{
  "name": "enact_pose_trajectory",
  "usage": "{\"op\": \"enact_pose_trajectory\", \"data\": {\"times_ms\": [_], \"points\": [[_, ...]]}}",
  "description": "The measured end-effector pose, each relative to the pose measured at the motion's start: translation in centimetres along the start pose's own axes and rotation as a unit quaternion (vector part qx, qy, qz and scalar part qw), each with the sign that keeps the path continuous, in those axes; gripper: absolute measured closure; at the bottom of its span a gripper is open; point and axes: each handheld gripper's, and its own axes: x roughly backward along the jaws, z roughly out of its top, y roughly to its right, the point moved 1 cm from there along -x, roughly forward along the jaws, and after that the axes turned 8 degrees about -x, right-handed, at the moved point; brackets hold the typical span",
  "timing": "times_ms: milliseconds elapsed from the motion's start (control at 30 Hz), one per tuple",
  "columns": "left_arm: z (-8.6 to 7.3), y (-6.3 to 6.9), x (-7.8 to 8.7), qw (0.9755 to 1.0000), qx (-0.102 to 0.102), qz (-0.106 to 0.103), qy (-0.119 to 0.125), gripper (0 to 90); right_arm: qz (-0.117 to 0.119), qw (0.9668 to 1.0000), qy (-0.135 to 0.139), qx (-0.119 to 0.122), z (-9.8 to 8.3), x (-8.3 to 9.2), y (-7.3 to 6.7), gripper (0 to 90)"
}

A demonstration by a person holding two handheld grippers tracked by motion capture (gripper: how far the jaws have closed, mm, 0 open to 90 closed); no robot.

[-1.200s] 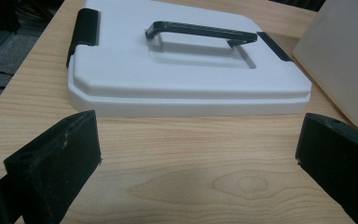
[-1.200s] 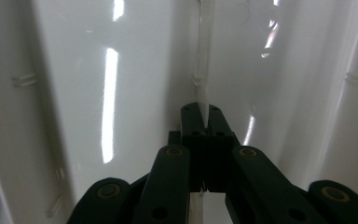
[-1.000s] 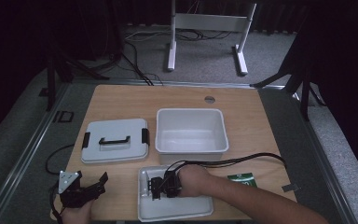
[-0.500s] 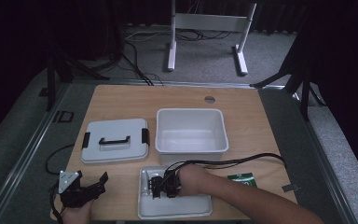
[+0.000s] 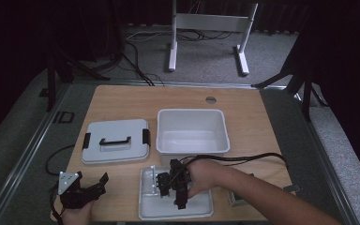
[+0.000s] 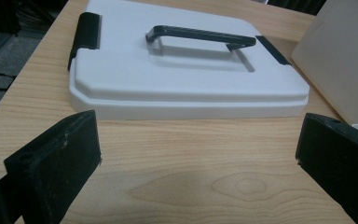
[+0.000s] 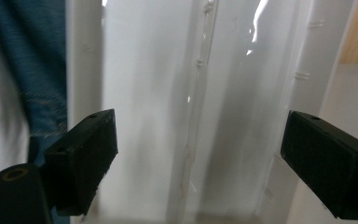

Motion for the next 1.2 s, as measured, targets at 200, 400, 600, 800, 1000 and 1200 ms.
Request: {"op": "enact_pose_trajectory", "data": {"times_ms": [200, 400, 600, 800, 1000, 1200], "points": [[0.0, 0.0, 0.0, 1.0, 0.0, 0.0, 0.002, 0.2, 0.01, 0.9999, 0.007, -0.005, -3.4, 2.4, 0.0, 10.1], [0.0, 0.2, 0.0, 1.0, -0.004, 0.0, 0.0, 0.2, 0.016, 0.9991, 0.031, -0.023, -7.8, 4.8, 0.0, 10.1], [0.0, 0.3, -0.1, 1.0, -0.003, 0.001, -0.001, 0.2, 0.024, 0.9987, 0.029, -0.035, -12.3, 5.6, 0.3, 10.2], [0.0, 0.3, -0.1, 1.0, -0.002, 0.003, -0.001, 0.2, 0.019, 0.9977, 0.028, -0.059, -14.9, 5.6, 0.5, 10.1], [0.0, 0.4, -0.1, 1.0, -0.003, 0.002, -0.001, 0.2, 0.021, 0.9978, 0.015, -0.061, -17.6, 5.2, 0.6, 10.1], [0.0, 0.4, -0.3, 1.0, -0.001, 0.004, -0.005, 0.2, 0.025, 0.9962, 0.002, -0.084, -19.5, 4.3, 1.2, 9.3]]}}
